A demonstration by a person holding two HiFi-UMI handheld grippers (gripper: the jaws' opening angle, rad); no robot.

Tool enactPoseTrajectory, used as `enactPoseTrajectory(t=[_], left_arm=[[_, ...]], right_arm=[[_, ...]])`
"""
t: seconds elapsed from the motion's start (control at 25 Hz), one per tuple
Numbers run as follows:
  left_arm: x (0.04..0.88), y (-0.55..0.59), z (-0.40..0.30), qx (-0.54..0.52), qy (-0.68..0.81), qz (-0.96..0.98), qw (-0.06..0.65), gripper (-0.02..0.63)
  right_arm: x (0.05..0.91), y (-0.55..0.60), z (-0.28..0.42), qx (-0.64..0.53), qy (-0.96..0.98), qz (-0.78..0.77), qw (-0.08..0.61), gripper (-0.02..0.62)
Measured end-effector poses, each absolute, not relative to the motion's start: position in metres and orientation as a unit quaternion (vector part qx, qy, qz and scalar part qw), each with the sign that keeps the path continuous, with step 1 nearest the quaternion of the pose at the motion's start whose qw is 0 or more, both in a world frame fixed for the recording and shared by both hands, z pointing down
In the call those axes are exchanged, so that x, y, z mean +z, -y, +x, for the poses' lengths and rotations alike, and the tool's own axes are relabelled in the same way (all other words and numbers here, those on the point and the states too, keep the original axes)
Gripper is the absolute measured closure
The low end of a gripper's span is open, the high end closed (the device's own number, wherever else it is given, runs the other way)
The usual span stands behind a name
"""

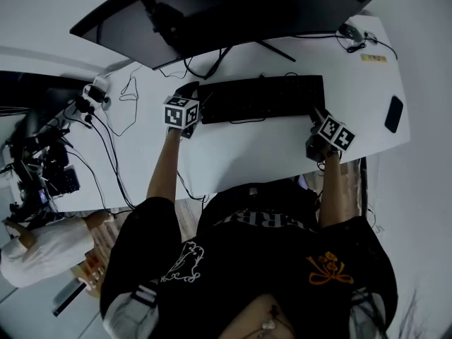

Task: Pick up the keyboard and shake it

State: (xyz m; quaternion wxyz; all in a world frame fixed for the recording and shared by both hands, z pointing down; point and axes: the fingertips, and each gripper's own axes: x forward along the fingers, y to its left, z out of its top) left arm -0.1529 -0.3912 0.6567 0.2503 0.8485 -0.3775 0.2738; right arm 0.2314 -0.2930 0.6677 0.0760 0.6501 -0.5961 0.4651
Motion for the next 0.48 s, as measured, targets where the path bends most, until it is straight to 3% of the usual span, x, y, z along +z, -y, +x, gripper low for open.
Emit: enactPoseTrajectory(t=[0.28, 0.48], left_arm=[[0.647, 0.392, -0.155, 0.278, 0.390, 0.848, 0.226, 0.347], [0.610, 0.388, -0.154, 0.214, 0.402, 0.858, 0.238, 0.348]], right_arm=[[0.663, 0.287, 0.231, 0.462, 0.592, 0.655, 0.083, 0.290], [0.635, 0.280, 0.225, 0.433, 0.612, 0.658, 0.074, 0.322]])
